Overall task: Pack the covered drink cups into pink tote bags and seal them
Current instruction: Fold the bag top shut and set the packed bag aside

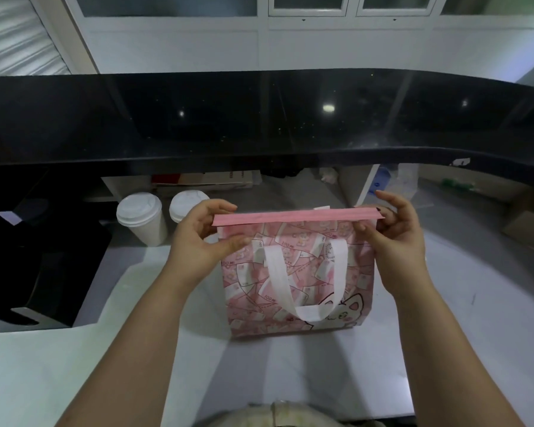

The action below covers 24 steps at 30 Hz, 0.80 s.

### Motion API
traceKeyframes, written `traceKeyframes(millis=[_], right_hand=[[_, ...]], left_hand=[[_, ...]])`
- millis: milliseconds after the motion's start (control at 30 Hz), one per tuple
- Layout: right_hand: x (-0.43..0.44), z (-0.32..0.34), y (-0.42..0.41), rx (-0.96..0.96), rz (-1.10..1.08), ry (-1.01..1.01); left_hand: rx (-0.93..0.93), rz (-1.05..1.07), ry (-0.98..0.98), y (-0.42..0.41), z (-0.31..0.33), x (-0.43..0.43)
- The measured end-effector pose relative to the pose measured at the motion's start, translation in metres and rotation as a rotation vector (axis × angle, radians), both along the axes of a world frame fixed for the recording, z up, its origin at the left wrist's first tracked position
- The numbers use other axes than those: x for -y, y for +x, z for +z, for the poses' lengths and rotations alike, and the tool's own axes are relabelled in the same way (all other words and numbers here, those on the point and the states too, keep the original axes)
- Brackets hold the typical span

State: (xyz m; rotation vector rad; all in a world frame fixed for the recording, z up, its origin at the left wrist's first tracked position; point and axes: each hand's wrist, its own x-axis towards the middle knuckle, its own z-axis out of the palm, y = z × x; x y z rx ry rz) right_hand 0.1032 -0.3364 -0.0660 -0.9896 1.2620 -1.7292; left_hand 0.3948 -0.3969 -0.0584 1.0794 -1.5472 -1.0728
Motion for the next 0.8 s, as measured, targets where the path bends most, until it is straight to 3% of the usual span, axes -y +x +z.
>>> traceKeyframes(millis=[300,567,800], right_hand=[[-0.005,0.000,0.000,0.065,0.062,-0.074],[-0.008,0.002,-0.006,-0.125,0.084,-0.072],[-0.009,0.005,-0.009,-0.417,0.137,-0.041]], left_hand=[[-0.071,0.064,-0.024,-0.016,-0.009,-0.002],[-0.115,-0.031,-0.003,-0.001,-0.005,0.002],[0.103,-0.049,-0.137,0.008,-0.005,0.007]])
